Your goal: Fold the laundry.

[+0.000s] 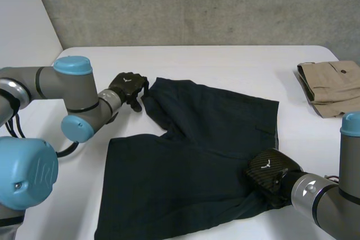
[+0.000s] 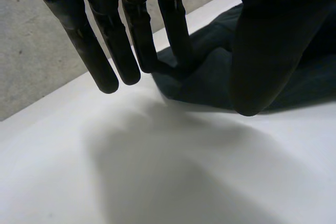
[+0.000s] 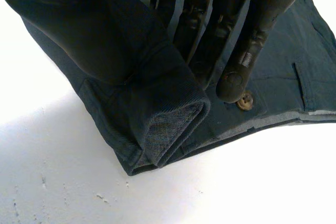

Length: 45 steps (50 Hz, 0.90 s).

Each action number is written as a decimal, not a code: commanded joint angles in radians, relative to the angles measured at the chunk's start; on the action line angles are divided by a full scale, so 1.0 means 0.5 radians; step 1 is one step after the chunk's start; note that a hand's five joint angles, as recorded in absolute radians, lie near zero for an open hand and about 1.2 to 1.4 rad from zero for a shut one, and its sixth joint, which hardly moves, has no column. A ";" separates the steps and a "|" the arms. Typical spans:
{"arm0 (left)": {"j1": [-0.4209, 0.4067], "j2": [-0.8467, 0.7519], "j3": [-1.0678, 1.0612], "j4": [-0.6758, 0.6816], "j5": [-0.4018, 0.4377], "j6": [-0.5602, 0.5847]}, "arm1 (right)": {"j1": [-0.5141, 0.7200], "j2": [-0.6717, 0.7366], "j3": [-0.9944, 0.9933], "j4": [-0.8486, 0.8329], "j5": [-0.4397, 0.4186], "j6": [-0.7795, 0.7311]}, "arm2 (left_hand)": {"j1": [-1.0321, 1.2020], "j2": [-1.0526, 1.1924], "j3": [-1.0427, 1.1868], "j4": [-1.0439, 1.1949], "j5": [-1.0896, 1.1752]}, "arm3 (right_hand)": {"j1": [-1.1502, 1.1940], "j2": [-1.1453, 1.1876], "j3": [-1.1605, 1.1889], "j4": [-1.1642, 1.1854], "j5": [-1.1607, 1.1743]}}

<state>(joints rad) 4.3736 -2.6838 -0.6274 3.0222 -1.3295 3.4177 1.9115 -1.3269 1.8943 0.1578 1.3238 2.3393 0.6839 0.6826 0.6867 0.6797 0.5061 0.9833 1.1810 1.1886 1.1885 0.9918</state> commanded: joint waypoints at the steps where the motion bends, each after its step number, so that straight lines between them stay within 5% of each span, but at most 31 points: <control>1: 0.000 -0.026 0.037 0.002 0.002 0.003 | 0.003 0.000 0.000 0.000 0.000 0.000 | 0.128 0.130 0.122 0.136 0.134 | 0.826 0.430 0.415 0.416 0.460; 25: -0.022 -0.207 0.246 -0.083 0.008 0.009 | 0.000 0.000 -0.003 -0.009 -0.006 0.000 | 0.133 0.136 0.128 0.142 0.140 | 0.826 0.430 0.415 0.416 0.460; 28: -0.037 -0.207 0.242 -0.086 0.033 0.009 | -0.003 0.000 -0.006 -0.018 -0.006 0.000 | 0.397 0.400 0.391 0.406 0.404 | 0.826 0.430 0.415 0.416 0.460; 32: -0.062 -0.188 0.218 -0.087 0.021 0.003 | -0.003 0.000 -0.006 -0.021 -0.006 0.000 | 1.423 1.425 1.417 1.431 1.430 | 0.826 0.430 0.415 0.416 0.460; 45: -0.062 0.136 -0.192 0.027 -0.182 0.018 | 0.000 0.000 -0.003 -0.021 -0.006 -0.003 | 1.425 1.427 1.419 1.433 1.431 | 0.826 0.430 0.415 0.416 0.460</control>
<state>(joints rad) 4.3383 -2.6972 -0.6133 2.9953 -1.4035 3.4236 1.9098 -1.3268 1.8921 0.1470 1.3208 2.3385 1.1518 1.1758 1.1867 1.1980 0.9697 0.9833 1.1810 1.1886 1.1885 0.9918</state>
